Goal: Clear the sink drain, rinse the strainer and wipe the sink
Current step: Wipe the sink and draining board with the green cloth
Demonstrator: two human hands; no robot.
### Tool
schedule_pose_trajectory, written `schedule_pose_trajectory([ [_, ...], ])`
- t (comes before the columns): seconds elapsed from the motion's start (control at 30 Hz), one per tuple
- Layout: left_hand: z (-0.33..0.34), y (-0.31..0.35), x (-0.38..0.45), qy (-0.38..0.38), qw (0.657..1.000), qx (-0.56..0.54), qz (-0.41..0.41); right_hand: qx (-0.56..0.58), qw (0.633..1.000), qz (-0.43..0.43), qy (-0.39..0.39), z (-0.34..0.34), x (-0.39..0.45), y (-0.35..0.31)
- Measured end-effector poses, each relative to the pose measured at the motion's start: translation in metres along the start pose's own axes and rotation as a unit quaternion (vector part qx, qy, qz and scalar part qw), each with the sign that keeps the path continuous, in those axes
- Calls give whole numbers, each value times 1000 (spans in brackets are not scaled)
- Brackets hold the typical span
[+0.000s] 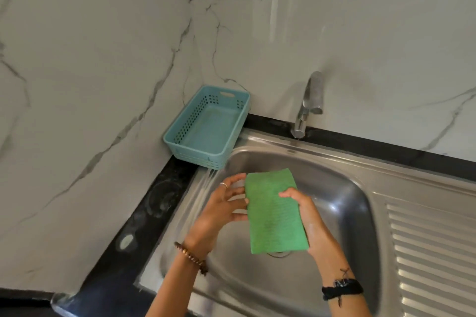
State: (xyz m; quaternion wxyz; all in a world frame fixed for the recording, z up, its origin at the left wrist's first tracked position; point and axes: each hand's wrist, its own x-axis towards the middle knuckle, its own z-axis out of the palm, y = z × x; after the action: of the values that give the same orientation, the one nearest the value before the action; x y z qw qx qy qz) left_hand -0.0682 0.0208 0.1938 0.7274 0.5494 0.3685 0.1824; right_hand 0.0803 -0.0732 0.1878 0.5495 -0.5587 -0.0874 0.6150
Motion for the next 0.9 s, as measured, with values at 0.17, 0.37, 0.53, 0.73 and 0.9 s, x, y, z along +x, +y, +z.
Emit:
schedule_pose_trajectory([
  [0.17,-61,59,41,16,993,81,83,-32,991,-110,-65,62,36,-61],
  [0.37,-124,133,111,30,947,283,151,-129,962,-227,-73,132,115,-118],
  [0.53,-141,126,183,17,883,443,153,-358,903,-229,56,152,180,-118],
  [0.73,-144,65,231,-36,805,591,34,-666,726,-68,158,156,234,-92],
  [0.9,-149,60,236,2,801,597,-39,-768,609,-62,188,170,234,-91],
])
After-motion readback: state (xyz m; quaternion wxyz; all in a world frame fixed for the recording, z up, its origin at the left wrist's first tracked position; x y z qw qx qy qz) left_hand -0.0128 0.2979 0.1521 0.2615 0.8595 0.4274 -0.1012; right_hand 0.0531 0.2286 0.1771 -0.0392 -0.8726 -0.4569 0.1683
